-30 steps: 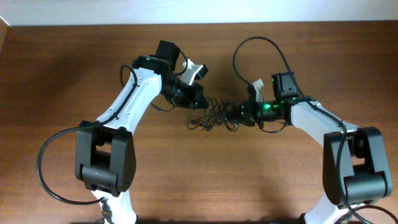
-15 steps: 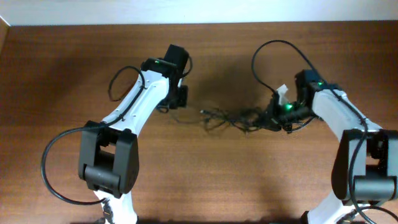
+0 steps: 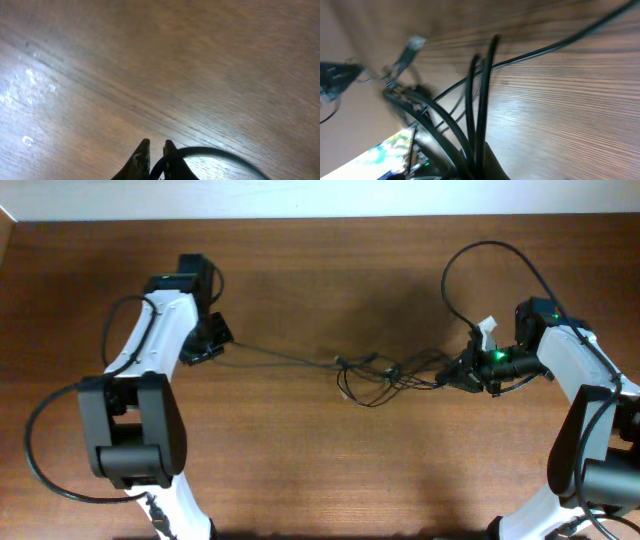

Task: Untangle cables
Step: 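Pull the grippers apart, left leftward and right rightward, stretching cables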

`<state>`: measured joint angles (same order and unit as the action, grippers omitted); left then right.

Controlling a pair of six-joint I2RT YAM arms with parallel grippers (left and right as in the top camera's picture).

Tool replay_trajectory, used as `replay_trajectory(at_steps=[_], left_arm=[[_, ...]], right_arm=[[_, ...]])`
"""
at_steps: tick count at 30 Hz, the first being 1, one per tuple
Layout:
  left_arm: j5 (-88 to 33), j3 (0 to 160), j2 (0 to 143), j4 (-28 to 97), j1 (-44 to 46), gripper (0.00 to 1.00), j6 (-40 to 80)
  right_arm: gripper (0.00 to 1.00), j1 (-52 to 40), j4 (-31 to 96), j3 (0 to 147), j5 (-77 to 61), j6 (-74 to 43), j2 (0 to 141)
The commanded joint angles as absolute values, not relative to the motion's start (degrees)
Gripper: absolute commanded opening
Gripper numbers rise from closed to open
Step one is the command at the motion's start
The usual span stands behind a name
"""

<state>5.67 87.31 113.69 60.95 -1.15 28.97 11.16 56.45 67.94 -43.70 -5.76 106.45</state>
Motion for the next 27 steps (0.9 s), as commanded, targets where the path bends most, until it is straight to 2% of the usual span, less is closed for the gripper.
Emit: replay_trajectory(at_steps=[1,7,13,14,15,16,17,18,22,24,25,27], left_arm=[[4.56,85.10,112.71,61.54,-7.22,0.15,36.16],[-5.15,81.10,112.71,61.01,-17.82,0.16,37.76],[-7.75,80.01,112.71,59.86,-18.70,0.20,37.71],[-8.03,80.01,112.71,59.86,-18.46,0.24,37.71],[-8.73,80.01,112.71,59.86,-18.11,0.29,37.69],[-9.80,80.01,112.71,59.57,-17.76,0.42,36.42],[-12.51,80.01,112.71,58.02,-17.19,0.79,31.22],[-17.37,80.01,112.71,55.94,-16.16,0.99,24.03],[-31.48,80.03,112.68,51.44,-11.79,0.99,9.34],[-42.63,80.49,112.64,51.92,-9.37,1.00,-1.23],[-45.47,80.88,112.29,52.80,-7.86,0.97,-4.67],[-40.64,81.28,110.17,53.25,-4.05,0.97,-4.56]], right_arm=[[0.04,11.66,56.66,68.36,-32.62,-7.60,106.43],[0.04,11.66,56.80,68.36,-17.65,-13.52,106.43],[0.05,11.66,56.03,68.38,-4.29,-21.98,106.43],[0.13,11.60,55.64,68.38,-6.13,-21.93,106.43],[0.16,11.60,55.70,68.38,-9.80,-21.02,106.43],[0.18,11.62,55.75,68.38,-15.31,-18.28,106.43],[0.21,11.60,55.77,68.51,-21.17,-15.81,106.43],[0.30,11.60,56.45,69.25,-25.65,-15.16,106.43],[0.46,8.32,67.42,78.30,-30.65,-7.44,106.43],[0.62,6.83,69.84,80.66,-25.32,-7.53,106.43],[0.84,6.39,70.17,80.79,-19.18,-8.38,106.43],[0.88,6.39,71.70,80.42,-8.67,-12.80,106.48]])
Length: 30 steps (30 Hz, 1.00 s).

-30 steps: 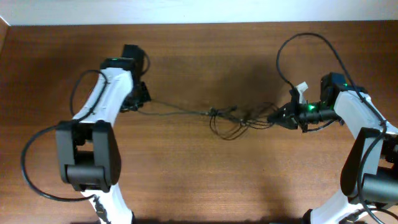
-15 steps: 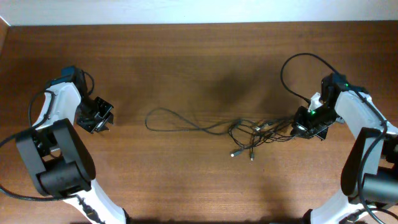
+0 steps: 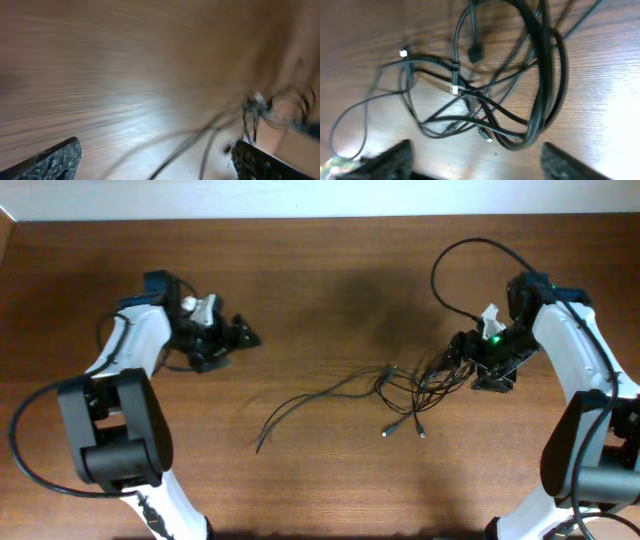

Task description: Untangle cables

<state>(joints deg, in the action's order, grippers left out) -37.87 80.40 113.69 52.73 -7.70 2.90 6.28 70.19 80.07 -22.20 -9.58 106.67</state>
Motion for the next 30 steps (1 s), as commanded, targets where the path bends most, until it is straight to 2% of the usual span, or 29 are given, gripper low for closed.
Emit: replay_trajectory(at_steps=[1,3,5,8,12,15,18,20,24,30], left_arm=[[-36.99,81.34,109.03,53.43,-2.48,0.95,-2.70],[-25.76,81.73,106.26,53.43,1.87,0.93,5.17],[-22.17,82.30,105.49,51.81,7.18,0.92,8.32],[-14.83,82.28,106.08,48.69,15.20,0.78,8.38],[-5.21,82.26,106.17,44.82,25.28,0.76,8.27],[-3.14,82.17,107.77,43.38,31.07,0.67,8.27],[-1.85,82.17,111.09,42.65,33.36,0.60,8.12],[-1.37,82.17,114.89,42.19,33.61,0.52,8.12],[-0.73,82.17,117.23,38.98,33.74,0.53,8.14],[-6.26,81.65,117.43,37.65,33.78,0.53,8.14]], right_arm=[[0.89,6.44,72.44,80.42,-5.56,-14.04,106.50],[0.89,6.44,72.55,80.42,-3.05,-17.06,106.50],[0.93,6.20,71.09,80.42,-6.85,-16.93,106.50],[0.97,4.93,69.80,80.42,-14.39,-13.39,106.50],[0.98,3.14,67.88,80.40,-15.94,-12.45,106.50],[0.98,1.87,66.92,80.25,-15.90,-12.47,106.50],[0.98,1.17,65.63,79.81,-15.92,-12.93,106.50],[0.98,1.02,64.64,79.31,-15.92,-12.93,106.56],[0.98,1.02,61.06,76.62,-15.94,-12.93,106.56],[0.98,1.02,54.94,71.09,-15.88,-12.93,106.56]])
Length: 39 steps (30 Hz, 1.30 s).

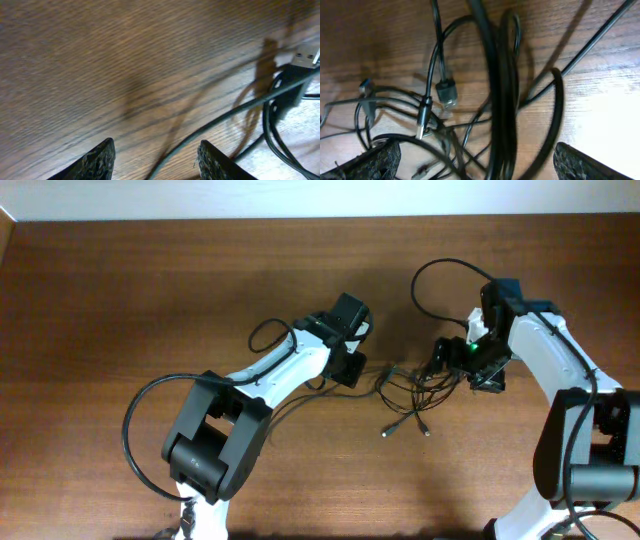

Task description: Untangle cables

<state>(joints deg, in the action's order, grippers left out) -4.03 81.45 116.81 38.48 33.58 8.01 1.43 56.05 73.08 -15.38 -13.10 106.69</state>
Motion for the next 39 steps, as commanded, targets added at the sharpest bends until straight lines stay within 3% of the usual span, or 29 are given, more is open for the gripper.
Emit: replay_trajectory(at_steps=[1,12,15,19,20,22,23,29,35,39], left_arm=[[-6.28,81.28,117.45,37.15,33.78,0.51,8.16],[-6.61,74.04,117.56,27.24,35.51,0.54,8.12],[-6.09,73.95,117.84,23.75,35.64,0.45,8.12],[-6.24,73.95,120.97,22.92,35.88,0.42,8.14],[-6.22,73.95,122.13,22.96,36.01,0.33,8.12],[-6.20,73.95,122.85,23.03,36.01,0.02,8.12],[-6.22,73.97,122.76,23.03,36.01,0.00,8.12],[-6.15,74.41,116.09,24.10,34.13,0.00,8.14],[-6.13,74.41,101.84,28.45,27.38,0.00,8.40],[-6.17,74.41,93.78,31.94,19.33,0.00,19.27]], right_arm=[[0.98,1.02,54.22,70.48,-15.88,-12.93,106.56],[0.97,1.02,52.62,69.52,-15.88,-12.91,106.61],[0.97,1.02,52.64,69.52,-15.88,-12.88,106.61],[0.97,1.02,52.64,69.52,-15.88,-12.88,106.61],[0.98,1.02,52.62,69.52,-15.88,-12.88,106.61],[0.98,1.02,52.62,69.52,-15.86,-12.86,106.61],[0.98,1.02,52.62,69.52,-15.79,-12.86,106.61],[0.81,1.10,52.42,69.52,-8.86,-12.95,106.61],[0.81,1.13,50.15,69.06,-6.57,-13.96,107.26],[0.81,1.13,47.92,67.59,-6.57,-13.96,107.26]])
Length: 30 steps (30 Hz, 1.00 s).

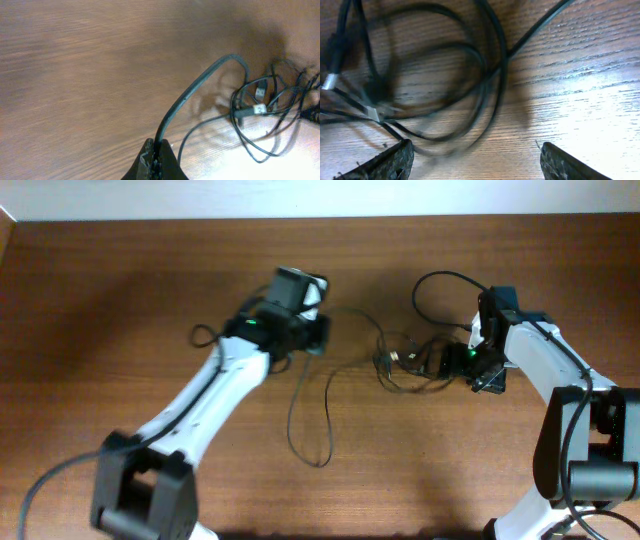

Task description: Untangle cables

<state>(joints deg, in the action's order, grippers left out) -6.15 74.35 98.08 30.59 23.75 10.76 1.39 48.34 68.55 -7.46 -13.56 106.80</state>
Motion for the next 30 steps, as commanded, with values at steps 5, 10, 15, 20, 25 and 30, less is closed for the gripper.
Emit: replay_trajectory(at_steps=[5,10,15,20,25,30], left_arm=[[-5.48,74.13,93.73,39.70,13.65,0.00,29.08],[-3.88,74.13,97.82,45.98,14.06,0.05,28.64],[-6.68,74.13,104.38,46.00,19.09,0.00,23.92],[-6.66,74.13,107.63,45.74,22.04,0.00,23.90],[-6.66,75.18,106.76,45.87,22.46,0.00,23.38],[2.59,80.79,94.91,49.04,20.12,0.00,22.41]], right_arm=[[0.81,1.13,47.70,67.48,-6.61,-13.98,107.26],[0.89,1.13,47.40,67.48,-9.39,-13.98,107.26],[0.98,1.13,42.70,67.48,-15.46,-13.78,107.26],[0.98,0.25,37.17,66.76,-19.77,-13.85,107.31],[0.65,-3.55,25.63,61.19,-12.64,-17.78,108.07],[0.10,-3.68,27.22,61.17,-0.25,-18.96,109.14]])
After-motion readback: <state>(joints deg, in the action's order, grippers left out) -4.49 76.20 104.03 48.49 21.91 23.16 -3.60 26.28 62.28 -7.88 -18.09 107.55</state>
